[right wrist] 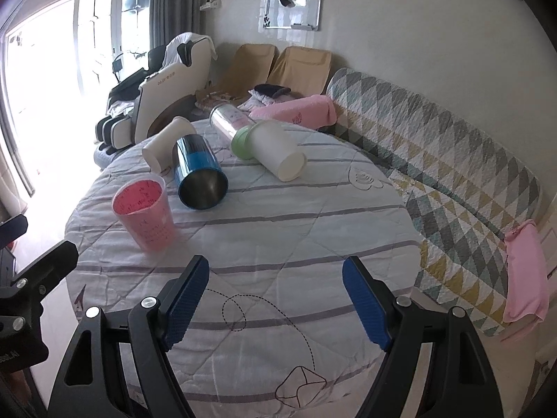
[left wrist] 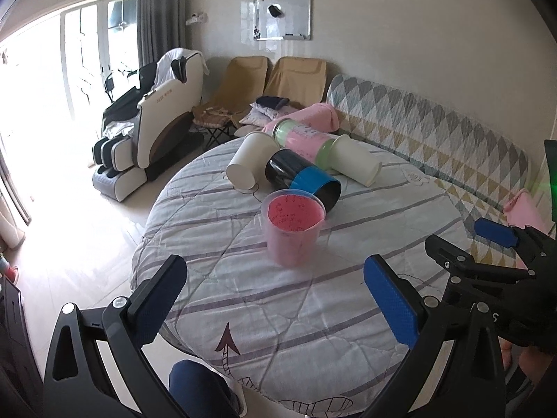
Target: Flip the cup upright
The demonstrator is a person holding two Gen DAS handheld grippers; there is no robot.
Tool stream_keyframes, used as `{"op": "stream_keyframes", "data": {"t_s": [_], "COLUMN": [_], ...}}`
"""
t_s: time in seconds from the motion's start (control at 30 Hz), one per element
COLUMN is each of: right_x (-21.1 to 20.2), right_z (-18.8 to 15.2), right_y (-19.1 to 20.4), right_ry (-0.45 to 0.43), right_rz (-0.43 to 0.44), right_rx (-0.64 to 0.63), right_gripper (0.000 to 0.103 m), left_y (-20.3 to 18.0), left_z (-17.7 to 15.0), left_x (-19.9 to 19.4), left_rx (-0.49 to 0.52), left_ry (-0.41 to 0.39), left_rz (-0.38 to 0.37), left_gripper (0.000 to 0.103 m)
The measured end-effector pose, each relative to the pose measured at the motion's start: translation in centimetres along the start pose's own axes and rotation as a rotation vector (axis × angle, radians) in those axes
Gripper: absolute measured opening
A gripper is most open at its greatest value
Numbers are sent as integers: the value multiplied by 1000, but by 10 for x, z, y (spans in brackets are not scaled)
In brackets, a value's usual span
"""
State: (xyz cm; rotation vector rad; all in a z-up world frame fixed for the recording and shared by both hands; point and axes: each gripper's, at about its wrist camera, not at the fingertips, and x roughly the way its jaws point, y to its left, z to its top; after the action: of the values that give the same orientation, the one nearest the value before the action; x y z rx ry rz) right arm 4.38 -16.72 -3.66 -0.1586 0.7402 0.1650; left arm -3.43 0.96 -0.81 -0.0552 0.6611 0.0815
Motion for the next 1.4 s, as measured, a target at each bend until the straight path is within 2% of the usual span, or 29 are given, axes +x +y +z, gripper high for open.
{"op": "stream_keyframes", "data": {"t_s": [0.7, 1.4], "right_x": [-20, 0], "right_z": [10, 13], "right_y": [-8, -36], "right_ry": [-174, -170], "right_rz": [48, 109], "right_rx": [22, 71], "right_gripper": [80, 80], "left_y": [-13, -40], "left_z": [13, 23], "left_x": [7, 34], "left_rx": [17, 82], "left_ry": [-31, -20], "left_rz": [10, 42], "left_gripper": [103, 103]}}
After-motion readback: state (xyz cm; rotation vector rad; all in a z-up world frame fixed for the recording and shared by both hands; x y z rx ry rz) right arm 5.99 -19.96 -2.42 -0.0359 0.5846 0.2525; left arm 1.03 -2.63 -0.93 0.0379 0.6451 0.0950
